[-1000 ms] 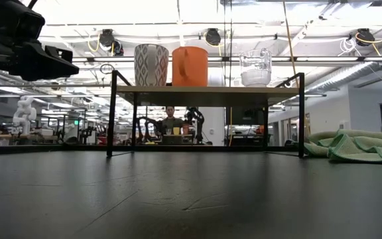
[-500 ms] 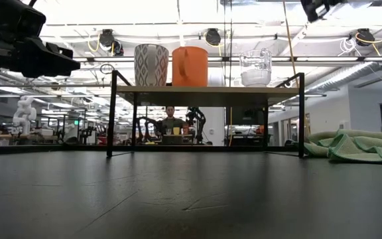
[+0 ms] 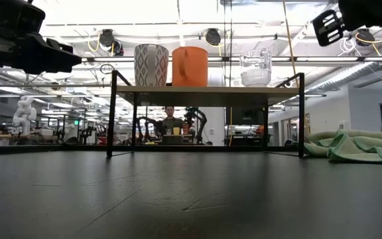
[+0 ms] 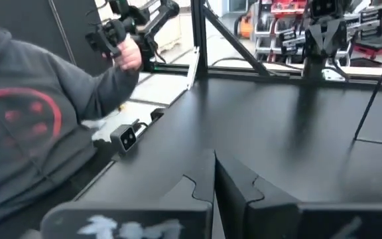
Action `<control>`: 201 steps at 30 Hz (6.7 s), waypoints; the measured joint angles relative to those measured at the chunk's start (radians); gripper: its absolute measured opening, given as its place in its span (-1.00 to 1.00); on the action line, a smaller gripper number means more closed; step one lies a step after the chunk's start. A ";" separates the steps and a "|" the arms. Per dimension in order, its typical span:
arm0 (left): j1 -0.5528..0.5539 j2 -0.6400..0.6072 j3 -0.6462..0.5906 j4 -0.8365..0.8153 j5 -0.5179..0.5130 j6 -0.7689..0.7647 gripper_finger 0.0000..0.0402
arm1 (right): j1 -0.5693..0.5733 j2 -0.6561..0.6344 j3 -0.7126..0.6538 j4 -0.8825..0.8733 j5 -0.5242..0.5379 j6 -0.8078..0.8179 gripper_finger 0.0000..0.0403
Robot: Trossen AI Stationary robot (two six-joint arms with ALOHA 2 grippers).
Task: Stack small to large cups/mugs on shelf
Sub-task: Return to Home Position
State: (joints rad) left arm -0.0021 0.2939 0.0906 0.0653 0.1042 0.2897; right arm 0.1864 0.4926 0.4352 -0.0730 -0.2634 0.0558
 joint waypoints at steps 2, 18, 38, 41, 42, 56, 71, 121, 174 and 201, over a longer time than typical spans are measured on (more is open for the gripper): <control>0.000 0.000 0.000 0.000 0.000 -0.003 -1.00 | 0.000 -0.023 -0.038 0.030 0.000 0.019 -1.00; -0.037 0.000 0.000 0.016 -0.003 -0.030 -1.00 | 0.000 -0.079 -0.241 0.202 0.003 0.040 -1.00; -0.127 -0.002 0.000 0.044 -0.091 -0.029 -1.00 | -0.001 -0.091 -0.410 0.442 0.055 0.034 -1.00; -0.136 -0.002 0.000 0.038 -0.108 -0.013 -1.00 | -0.001 -0.094 -0.411 0.440 0.054 0.013 -1.00; -0.136 -0.001 0.000 0.036 -0.109 -0.003 -1.00 | -0.003 -0.094 -0.411 0.440 0.055 0.007 -1.00; -0.010 0.000 0.000 0.068 0.007 -0.026 -1.00 | -0.272 -0.087 -0.414 0.481 -0.066 -0.014 -1.00; 0.048 0.000 0.000 0.123 0.068 -0.067 -1.00 | -0.306 -0.091 -0.415 0.548 -0.187 -0.013 -1.00; 0.172 0.000 0.000 -0.048 0.110 -0.089 -0.90 | -0.302 -0.120 -0.416 0.401 -0.262 0.035 -1.00; 0.172 0.000 0.000 -0.046 0.098 -0.085 -0.89 | -0.302 -0.120 -0.416 0.397 -0.262 0.030 -1.00; 0.172 0.000 0.001 -0.046 0.099 -0.085 -0.89 | -0.302 -0.120 -0.415 0.397 -0.262 0.030 -1.00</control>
State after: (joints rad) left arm 0.1699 0.2941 0.0914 0.0189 0.2028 0.2047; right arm -0.1160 0.3729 0.0198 0.3237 -0.5251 0.0858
